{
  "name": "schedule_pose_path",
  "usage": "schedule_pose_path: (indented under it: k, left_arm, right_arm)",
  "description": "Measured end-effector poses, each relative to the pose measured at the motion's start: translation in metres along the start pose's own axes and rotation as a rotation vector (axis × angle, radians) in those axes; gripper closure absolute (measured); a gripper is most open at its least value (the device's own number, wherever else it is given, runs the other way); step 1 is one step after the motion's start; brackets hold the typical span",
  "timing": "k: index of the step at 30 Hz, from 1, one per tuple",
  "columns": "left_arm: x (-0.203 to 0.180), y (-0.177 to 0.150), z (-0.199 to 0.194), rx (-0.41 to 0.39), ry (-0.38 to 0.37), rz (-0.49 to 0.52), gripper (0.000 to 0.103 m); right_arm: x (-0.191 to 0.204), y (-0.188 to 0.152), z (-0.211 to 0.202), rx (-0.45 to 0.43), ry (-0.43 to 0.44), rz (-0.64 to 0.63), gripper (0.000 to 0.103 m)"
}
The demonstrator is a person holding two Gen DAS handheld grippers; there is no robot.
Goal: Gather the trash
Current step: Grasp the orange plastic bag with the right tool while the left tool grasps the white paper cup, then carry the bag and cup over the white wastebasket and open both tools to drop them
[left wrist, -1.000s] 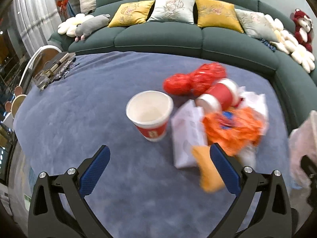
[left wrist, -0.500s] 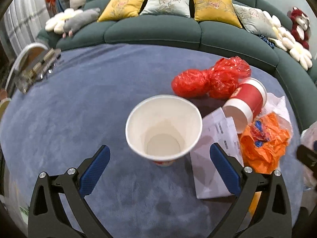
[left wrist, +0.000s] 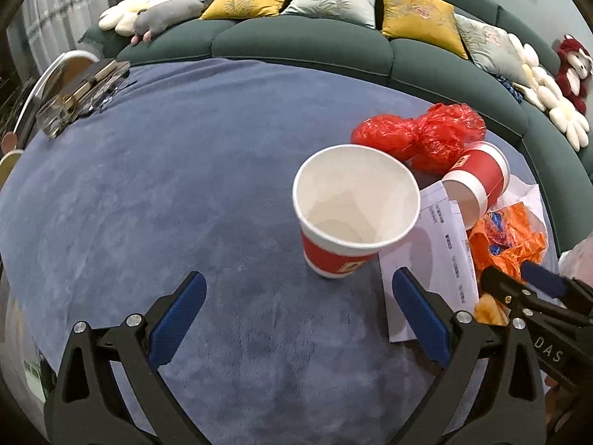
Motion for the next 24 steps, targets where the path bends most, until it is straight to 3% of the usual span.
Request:
schedule_pose_path:
  k: [1,5,16,17,19,21,24]
  left_arm:
    - [-0.003,0.002,0.001,-0.005,-0.009,0.01,0.007]
    - [-0.01,0.011,0.008,-0.025,-0.033,0.027,0.007]
    - [-0.016,0.031,0.029,-0.057,-0.047,0.012,0.007]
    - [-0.016,0.033,0.029,-0.064,-0.044,0.017,0.009]
    - [-0.019,0.035,0.029,-0.07,-0.059,0.032,0.023]
    - [-0.02,0.035,0.03,-0.049,-0.073,0.044,0.043]
    - [-0.02,0.035,0.025,-0.054,-0.068,0.038,0.043]
  right_arm:
    - [-0.001,-0.002,0.0,0.007,0.003,0.004,0.063]
    - [-0.007,-0.004,-0.01,-0.021,0.018,0.002,0.069]
    - [-0.022,-0.004,-0.036,-0.05,0.037,0.033,0.074]
    - [-0.021,-0.003,-0.038,-0.054,0.038,0.031,0.074]
    - [-0.021,0.0,-0.042,-0.062,0.043,0.03,0.075]
    - [-0.02,0.003,-0.048,-0.075,0.049,0.029,0.075]
    - [-0.019,0.007,-0.057,-0.099,0.06,0.026,0.076]
Point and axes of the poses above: each gripper's, at about its wrist camera, not at the fingertips, and z roughly the way its jaws point, x to its left, y to its top, the point moved 7 cm from there along z, roughly the way its jaws point, and after that the axes turned 2 degrees about z, right-handed, at the moved point
